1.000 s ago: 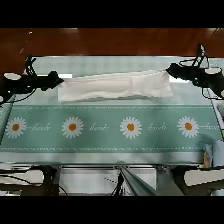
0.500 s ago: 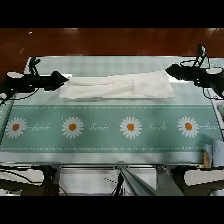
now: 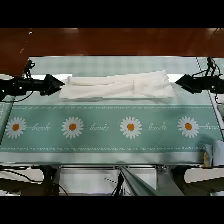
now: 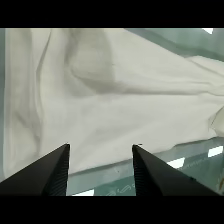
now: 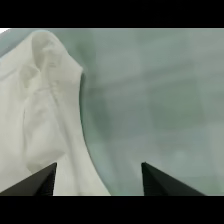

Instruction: Fold the shirts.

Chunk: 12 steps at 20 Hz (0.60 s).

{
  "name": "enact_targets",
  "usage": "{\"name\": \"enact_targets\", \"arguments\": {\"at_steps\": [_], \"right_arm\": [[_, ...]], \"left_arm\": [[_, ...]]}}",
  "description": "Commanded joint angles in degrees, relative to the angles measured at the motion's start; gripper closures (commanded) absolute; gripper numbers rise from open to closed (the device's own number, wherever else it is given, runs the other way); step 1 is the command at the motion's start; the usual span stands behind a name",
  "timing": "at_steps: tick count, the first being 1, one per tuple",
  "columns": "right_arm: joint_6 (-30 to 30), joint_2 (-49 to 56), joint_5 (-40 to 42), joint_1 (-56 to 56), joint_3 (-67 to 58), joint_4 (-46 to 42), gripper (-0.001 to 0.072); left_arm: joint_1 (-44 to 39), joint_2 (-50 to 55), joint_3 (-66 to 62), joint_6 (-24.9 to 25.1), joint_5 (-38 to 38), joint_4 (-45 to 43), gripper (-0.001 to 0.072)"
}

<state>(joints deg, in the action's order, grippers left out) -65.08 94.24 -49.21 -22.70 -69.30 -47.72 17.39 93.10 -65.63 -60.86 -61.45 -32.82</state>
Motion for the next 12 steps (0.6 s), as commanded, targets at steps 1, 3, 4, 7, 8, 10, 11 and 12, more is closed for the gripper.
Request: {"name": "enact_targets", "arguments": {"at_steps": [1,3,4,7,8,10,11,12], "right_arm": [[-0.09,4.15,-6.34,-1.33,-0.02,8.98,0.0103],[2.95,6.14,-5.51,0.76,-0.02,15.08,0.0103],[4.0,6.97,-4.07,2.32,-0.02,17.49,0.0103],[4.13,8.81,1.79,7.48,-0.02,20.06,0.0109],[4.11,9.14,4.22,9.22,-0.02,20.39,0.0124],[4.17,8.61,7.98,12.31,-0.04,20.59,0.053],[4.33,7.65,8.07,12.68,-0.02,20.65,0.0682],[5.09,6.01,7.26,12.68,-0.02,20.5,0.0683]], "left_arm": [[-0.81,-0.11,-0.04,0.0,-1.92,0.07,0.0219],[-1.81,-0.28,-0.07,0.0,-2.23,0.2,0.0224],[-2.21,-0.35,-0.07,0.0,-2.27,0.35,0.0224],[-3.89,-0.59,-0.07,0.02,-2.27,1.03,0.0225],[-4.46,-0.59,-0.07,0.2,-2.25,1.55,0.0224],[-5.42,-0.61,-0.07,0.17,-2.27,2.01,0.0236],[-5.68,-0.76,-0.07,0.13,-2.29,2.01,0.0263],[-5.86,-1.01,-0.07,-0.11,-2.34,2.05,0.045]]}}
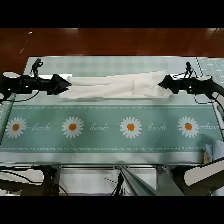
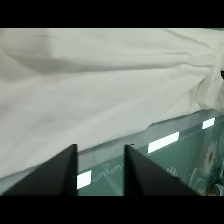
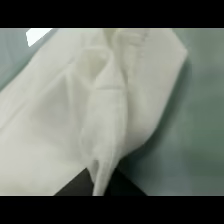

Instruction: Fold the shirts.

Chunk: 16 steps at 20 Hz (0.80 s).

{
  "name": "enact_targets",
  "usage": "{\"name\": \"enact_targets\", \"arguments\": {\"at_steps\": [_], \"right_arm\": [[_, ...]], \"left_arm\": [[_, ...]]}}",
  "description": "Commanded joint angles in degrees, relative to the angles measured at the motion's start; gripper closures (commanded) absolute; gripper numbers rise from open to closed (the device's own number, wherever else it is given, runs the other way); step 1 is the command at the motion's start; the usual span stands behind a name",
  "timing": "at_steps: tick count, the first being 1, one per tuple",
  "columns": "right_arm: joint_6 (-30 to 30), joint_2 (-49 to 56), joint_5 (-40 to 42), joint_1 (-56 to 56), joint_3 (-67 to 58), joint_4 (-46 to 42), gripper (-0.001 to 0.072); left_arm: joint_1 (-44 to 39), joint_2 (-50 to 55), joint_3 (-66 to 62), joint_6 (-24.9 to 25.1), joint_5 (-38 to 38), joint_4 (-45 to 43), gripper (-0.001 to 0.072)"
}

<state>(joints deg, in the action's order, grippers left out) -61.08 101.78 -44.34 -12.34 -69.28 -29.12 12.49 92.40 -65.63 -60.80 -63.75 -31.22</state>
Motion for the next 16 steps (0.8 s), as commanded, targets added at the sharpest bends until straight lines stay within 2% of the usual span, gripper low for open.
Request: {"name": "enact_targets", "arguments": {"at_steps": [1,3,6,9,13,16], "right_arm": [[1.81,-3.69,0.87,2.01,-0.04,1.2,0.0683],[1.79,-9.73,-2.8,1.73,-0.04,-2.45,0.0684],[-1.33,-20.2,-9.66,2.67,-0.04,-8.44,0.0684],[-9.6,-30.01,-14.8,5.99,-0.04,-16.65,0.0684],[-23.32,-41.16,-19.93,13.29,-0.04,-32.5,0.0684],[-29.18,-46.64,-22.75,17.16,-0.04,-38.4,0.0684]], "left_arm": [[-1.16,-0.9,-0.07,-0.15,-0.22,0.48,0.0586],[-2.43,-2.38,-0.07,-0.09,-0.46,1.81,0.0682],[-7.34,-3.15,-0.28,-0.04,-0.31,8.04,0.0682],[-15.63,-3.08,-0.42,0.13,3.74,11.58,0.0682],[-28.11,-2.93,-0.42,0.11,11.26,11.58,0.0682],[-35.23,-2.29,-0.42,-0.33,13.92,11.74,0.0681]]}}
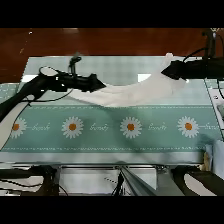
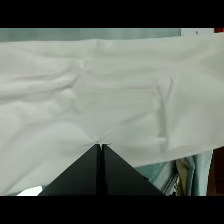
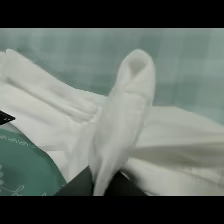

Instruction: Fold the shirts.

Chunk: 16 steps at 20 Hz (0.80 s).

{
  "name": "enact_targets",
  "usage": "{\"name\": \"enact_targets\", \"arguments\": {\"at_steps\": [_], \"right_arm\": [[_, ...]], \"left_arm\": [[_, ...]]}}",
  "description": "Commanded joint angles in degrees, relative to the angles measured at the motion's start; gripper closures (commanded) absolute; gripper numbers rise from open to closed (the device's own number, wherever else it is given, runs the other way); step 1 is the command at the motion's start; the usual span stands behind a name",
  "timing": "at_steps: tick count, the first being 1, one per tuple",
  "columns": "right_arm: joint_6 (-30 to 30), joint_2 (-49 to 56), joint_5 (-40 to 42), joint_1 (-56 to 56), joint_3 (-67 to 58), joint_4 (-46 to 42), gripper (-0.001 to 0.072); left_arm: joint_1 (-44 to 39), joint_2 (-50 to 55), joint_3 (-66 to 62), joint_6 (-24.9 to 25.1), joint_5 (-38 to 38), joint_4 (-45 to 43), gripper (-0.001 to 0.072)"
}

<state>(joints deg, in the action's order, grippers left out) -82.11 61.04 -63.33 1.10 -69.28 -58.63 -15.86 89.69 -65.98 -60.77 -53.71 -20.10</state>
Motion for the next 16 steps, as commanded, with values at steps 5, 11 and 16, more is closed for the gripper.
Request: {"name": "enact_targets", "arguments": {"at_steps": [5,11,16], "right_arm": [[-12.28,-11.47,-5.92,7.19,-0.04,-9.68,0.0684],[-14.97,-13.88,-6.97,8.0,-0.04,-12.94,0.0684],[-15.08,-13.75,-6.51,8.07,-0.04,-12.28,0.0684]], "left_arm": [[-16.17,2.69,-0.04,-3.02,4.5,1.25,0.0681],[-25.79,7.06,-0.04,-6.56,5.64,3.21,0.0681],[-17.42,4.48,-0.07,-5.51,8.07,3.15,0.0683]]}}
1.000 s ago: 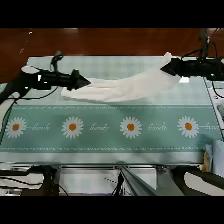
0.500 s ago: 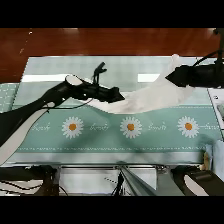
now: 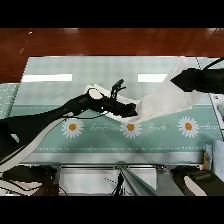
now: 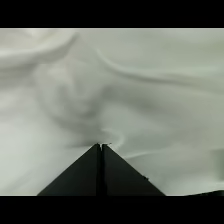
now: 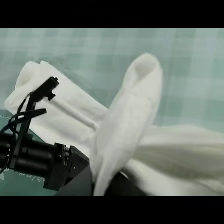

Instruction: Fold the shirts.

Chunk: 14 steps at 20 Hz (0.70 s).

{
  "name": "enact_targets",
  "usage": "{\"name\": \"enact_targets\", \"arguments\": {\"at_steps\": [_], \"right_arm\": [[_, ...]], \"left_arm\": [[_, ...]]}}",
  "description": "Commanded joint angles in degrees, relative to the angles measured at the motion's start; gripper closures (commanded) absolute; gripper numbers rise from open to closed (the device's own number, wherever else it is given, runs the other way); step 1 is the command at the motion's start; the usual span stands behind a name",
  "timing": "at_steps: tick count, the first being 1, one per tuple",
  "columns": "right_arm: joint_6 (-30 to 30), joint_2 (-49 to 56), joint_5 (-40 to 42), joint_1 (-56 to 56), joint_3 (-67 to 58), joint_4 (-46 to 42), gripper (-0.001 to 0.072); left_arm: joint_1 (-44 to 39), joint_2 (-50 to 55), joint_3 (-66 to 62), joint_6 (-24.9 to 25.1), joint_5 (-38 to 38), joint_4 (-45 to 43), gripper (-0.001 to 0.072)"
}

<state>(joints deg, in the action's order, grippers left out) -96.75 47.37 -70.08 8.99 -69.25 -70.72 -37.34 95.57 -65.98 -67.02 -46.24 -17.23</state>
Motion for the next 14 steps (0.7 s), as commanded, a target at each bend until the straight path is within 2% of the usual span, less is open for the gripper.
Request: {"name": "enact_targets", "arguments": {"at_steps": [1,4,8,12,14], "right_arm": [[0.7,0.17,0.63,0.17,-0.07,1.2,0.0684],[3.04,3.04,3.26,0.35,-0.07,5.81,0.0684],[2.99,12.11,15.43,9.7,-0.07,5.7,0.0684],[1.42,25.0,28.83,19.06,-0.07,5.92,0.0684],[1.42,31.06,36.52,22.56,-0.07,7.65,0.0683]], "left_arm": [[7.58,-3.34,-0.07,1.79,-0.07,0.13,0.0683],[19.82,-12.5,-0.04,3.5,-0.94,-0.11,0.0683],[35.32,-25.97,-0.07,3.5,-2.36,-1.42,0.0682],[47.82,-35.39,-0.04,3.48,-11.52,-1.42,0.0682],[51.32,-38.56,-0.04,3.48,-16.28,-1.42,0.0682]]}}
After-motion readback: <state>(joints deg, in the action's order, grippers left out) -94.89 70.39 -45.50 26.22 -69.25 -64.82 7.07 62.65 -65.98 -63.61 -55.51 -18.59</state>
